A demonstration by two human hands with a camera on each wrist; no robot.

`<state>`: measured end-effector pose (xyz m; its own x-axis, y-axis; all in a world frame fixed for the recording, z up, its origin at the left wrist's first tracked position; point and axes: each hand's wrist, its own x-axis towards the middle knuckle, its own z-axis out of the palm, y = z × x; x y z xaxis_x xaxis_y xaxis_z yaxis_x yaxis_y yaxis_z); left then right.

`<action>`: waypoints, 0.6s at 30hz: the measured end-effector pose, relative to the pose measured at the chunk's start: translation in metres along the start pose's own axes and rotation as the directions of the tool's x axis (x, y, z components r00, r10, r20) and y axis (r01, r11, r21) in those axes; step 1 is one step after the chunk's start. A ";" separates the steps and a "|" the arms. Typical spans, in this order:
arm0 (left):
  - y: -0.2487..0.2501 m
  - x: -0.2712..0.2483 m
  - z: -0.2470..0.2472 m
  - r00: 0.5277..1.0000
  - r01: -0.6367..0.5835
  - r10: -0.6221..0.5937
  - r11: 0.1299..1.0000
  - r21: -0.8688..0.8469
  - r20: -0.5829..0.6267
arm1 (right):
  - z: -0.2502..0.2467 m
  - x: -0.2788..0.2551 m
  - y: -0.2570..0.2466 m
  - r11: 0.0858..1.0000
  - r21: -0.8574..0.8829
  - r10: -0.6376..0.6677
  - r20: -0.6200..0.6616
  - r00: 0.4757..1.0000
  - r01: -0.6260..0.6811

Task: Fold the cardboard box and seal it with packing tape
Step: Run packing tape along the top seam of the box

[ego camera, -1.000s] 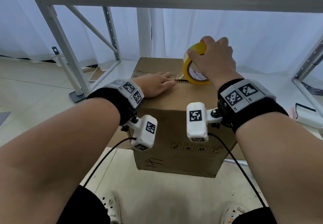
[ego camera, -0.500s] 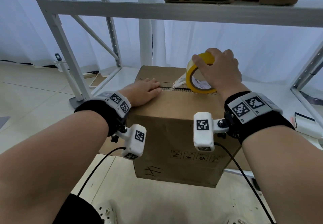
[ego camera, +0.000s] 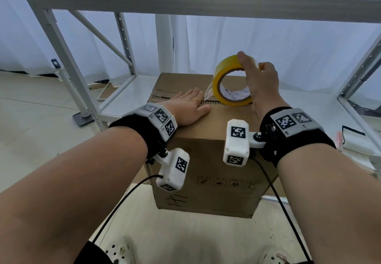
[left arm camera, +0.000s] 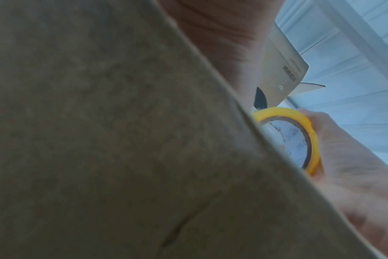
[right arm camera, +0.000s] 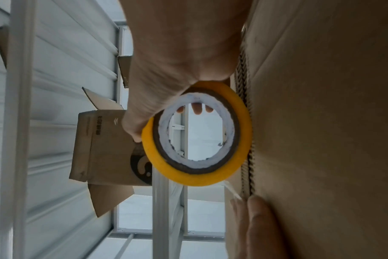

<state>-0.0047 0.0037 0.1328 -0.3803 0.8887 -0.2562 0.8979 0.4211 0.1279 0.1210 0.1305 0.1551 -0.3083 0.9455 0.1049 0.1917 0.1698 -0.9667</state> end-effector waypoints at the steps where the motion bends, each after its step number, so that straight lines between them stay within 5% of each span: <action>1: 0.000 0.000 0.000 1.000 0.000 0.000 1.000 0.001 -0.002 | 0.001 0.000 -0.003 1.000 0.000 -0.015 -0.003 1.000 0.015; 9: 0.000 -0.002 -0.001 1.000 -0.007 0.007 1.000 -0.020 -0.017 | -0.005 -0.002 -0.036 0.901 -0.302 -0.336 -0.028 0.941 0.312; 18: -0.002 0.001 0.004 1.000 -0.008 0.008 1.000 0.002 -0.011 | -0.022 0.002 -0.016 0.884 -0.386 -0.273 0.033 0.962 0.264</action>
<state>-0.0062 0.0026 0.1284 -0.3754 0.8940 -0.2445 0.9015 0.4134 0.1277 0.1382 0.1354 0.1759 -0.3792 0.8538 0.3567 0.4475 0.5066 -0.7369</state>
